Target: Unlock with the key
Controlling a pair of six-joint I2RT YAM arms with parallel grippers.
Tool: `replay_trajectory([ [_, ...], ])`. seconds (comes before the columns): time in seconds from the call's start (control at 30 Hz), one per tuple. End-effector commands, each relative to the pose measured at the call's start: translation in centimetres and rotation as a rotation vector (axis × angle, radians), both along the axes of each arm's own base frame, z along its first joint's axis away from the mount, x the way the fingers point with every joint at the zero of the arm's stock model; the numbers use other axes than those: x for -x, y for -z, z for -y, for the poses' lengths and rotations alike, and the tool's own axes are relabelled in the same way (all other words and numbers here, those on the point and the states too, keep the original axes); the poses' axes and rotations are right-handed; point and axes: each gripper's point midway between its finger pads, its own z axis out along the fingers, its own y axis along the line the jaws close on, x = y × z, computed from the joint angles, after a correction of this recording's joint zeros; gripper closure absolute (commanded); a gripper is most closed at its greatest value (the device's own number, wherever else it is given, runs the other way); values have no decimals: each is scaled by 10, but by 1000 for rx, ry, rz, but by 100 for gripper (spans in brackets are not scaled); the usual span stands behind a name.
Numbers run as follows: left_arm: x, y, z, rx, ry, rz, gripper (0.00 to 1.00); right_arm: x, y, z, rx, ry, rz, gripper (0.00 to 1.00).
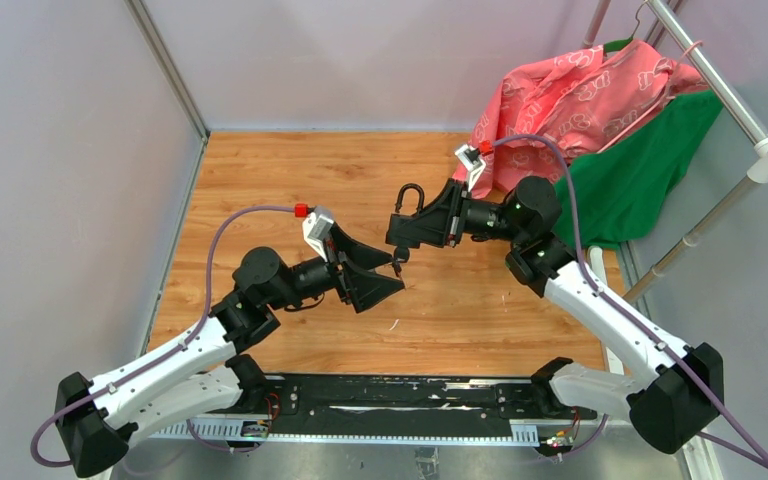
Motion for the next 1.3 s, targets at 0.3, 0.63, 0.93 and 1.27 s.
replay_trajectory([
  [0.3, 12, -51, 5, 138, 86, 65, 23, 60, -49, 5, -186, -234, 200, 100],
  [0.63, 10, -44, 3, 141, 67, 60, 29, 80, -37, -11, -174, -312, 239, 100],
  [0.93, 6, -41, 3, 134, 52, 65, 64, 83, -35, -16, -174, -346, 252, 100],
  [1.27, 4, -33, 2, 125, 35, 57, 100, 81, -34, -18, -182, -357, 251, 100],
])
